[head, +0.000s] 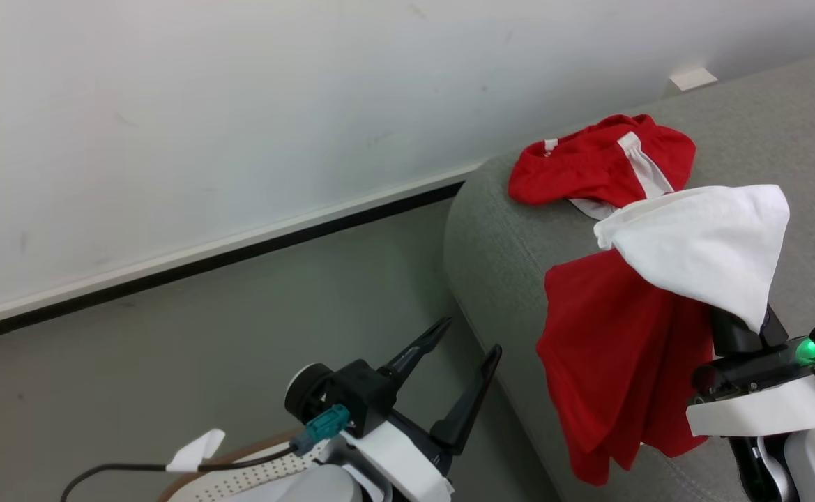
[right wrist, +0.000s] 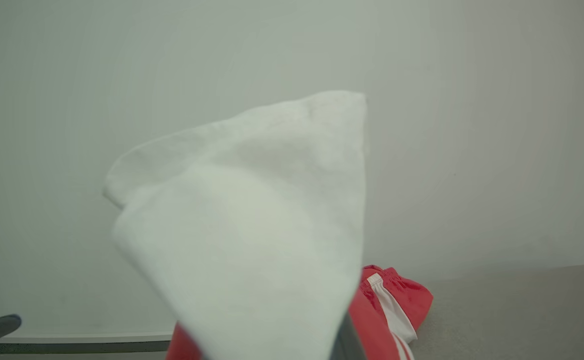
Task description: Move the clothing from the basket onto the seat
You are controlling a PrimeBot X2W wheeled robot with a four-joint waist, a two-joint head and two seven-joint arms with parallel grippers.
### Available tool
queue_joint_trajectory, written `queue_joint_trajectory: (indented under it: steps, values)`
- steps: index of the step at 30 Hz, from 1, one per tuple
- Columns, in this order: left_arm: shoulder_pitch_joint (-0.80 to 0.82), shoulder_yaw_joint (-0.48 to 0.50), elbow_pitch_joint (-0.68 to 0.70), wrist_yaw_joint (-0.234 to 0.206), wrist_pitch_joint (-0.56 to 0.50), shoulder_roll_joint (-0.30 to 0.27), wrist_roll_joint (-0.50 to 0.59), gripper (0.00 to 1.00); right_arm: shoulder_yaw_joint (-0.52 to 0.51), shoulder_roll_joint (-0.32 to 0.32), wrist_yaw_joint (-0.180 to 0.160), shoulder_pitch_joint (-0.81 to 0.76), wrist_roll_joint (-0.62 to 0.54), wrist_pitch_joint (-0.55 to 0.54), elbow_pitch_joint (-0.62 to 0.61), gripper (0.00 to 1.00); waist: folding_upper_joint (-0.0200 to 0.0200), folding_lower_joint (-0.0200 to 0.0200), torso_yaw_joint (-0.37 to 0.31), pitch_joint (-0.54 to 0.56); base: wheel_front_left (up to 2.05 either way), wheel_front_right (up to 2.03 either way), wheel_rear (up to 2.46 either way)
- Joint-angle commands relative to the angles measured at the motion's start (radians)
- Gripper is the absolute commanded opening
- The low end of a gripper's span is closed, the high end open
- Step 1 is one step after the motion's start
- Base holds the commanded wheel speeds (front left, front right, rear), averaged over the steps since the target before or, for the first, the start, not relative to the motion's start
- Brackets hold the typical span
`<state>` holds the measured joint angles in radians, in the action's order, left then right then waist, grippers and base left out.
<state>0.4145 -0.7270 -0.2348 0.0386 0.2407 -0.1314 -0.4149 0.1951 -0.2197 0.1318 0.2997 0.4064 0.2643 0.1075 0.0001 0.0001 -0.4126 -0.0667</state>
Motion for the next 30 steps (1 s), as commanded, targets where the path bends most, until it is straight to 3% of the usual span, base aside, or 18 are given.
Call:
queue_joint_trajectory:
  steps: [1, 7, 14, 22, 30]
  values:
    - [0.019, -0.003, -0.008, 0.001, 0.007, -0.005, 0.016, 1.00, -0.001, 0.006, -0.002, -0.008, -0.003, 0.000, -0.009, 0.00, -0.0001, -0.0001, -0.051, -0.047, 0.00, 0.00, 0.00]
    - [0.042, -0.010, -0.025, 0.003, 0.014, 0.002, 0.032, 1.00, -0.008, 0.004, -0.002, 0.010, -0.008, 0.000, -0.018, 0.00, -0.0001, -0.0001, -0.072, -0.081, 0.00, 0.00, 0.00]
    - [0.079, -0.022, -0.033, 0.013, 0.017, 0.004, 0.053, 1.00, -0.074, -0.052, -0.002, 0.115, 0.020, 0.000, -0.044, 0.00, -0.0001, -0.0001, -0.041, -0.150, 0.00, 0.00, 0.00]
    - [0.147, -0.023, -0.027, 0.007, 0.012, -0.005, 0.082, 1.00, -0.288, -0.207, -0.002, 0.243, 0.075, 0.000, -0.082, 0.00, -0.0001, -0.0001, 0.047, -0.322, 0.00, 0.00, 0.00]
    - [0.206, -0.012, -0.001, 0.001, 0.017, -0.024, 0.110, 1.00, -0.427, -0.349, -0.002, 0.315, 0.119, 0.000, 0.021, 0.00, -0.0001, -0.0001, 0.116, -0.478, 0.00, 0.00, 0.00]
